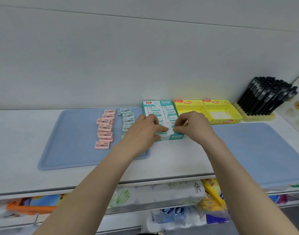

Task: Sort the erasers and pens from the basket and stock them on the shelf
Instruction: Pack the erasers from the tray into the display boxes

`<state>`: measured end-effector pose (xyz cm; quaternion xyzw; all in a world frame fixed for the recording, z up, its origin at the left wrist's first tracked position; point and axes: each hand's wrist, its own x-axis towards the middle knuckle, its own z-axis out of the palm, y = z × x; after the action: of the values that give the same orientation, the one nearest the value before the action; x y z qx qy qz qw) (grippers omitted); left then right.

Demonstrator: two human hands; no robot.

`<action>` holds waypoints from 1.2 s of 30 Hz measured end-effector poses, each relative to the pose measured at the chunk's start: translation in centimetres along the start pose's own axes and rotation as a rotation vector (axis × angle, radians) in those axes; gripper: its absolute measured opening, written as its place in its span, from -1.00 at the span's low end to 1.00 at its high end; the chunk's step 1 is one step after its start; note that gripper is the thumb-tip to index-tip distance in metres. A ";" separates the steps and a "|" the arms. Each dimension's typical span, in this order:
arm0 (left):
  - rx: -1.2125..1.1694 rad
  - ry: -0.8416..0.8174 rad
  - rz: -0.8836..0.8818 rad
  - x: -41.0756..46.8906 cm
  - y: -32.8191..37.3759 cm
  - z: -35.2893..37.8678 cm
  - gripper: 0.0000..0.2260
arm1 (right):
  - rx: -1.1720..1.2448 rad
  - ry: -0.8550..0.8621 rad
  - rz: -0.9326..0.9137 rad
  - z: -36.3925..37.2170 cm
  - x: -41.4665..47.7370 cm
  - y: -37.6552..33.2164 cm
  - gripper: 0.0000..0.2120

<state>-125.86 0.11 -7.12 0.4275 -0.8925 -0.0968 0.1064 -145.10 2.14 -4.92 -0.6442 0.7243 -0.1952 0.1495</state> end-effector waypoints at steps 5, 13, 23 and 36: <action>-0.013 0.015 0.017 -0.1 -0.4 0.1 -0.64 | 0.044 0.156 0.039 -0.9 0.6 2.4 -0.76; 0.035 -0.029 -0.023 0.2 -0.3 1.0 -0.54 | -0.123 0.164 0.058 -3.0 1.4 6.0 -0.87; 0.133 -0.088 0.038 3.0 2.5 1.4 -0.54 | 0.287 0.348 -0.052 -8.5 0.2 5.5 -0.93; -0.010 -0.023 0.007 5.4 6.1 3.5 -0.56 | 0.391 0.278 -0.192 -6.5 -0.3 7.0 -0.91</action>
<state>-134.63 -0.08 -8.32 0.4226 -0.8947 -0.1060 0.0988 -154.22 3.68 -2.52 -0.6358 0.6221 -0.4314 0.1507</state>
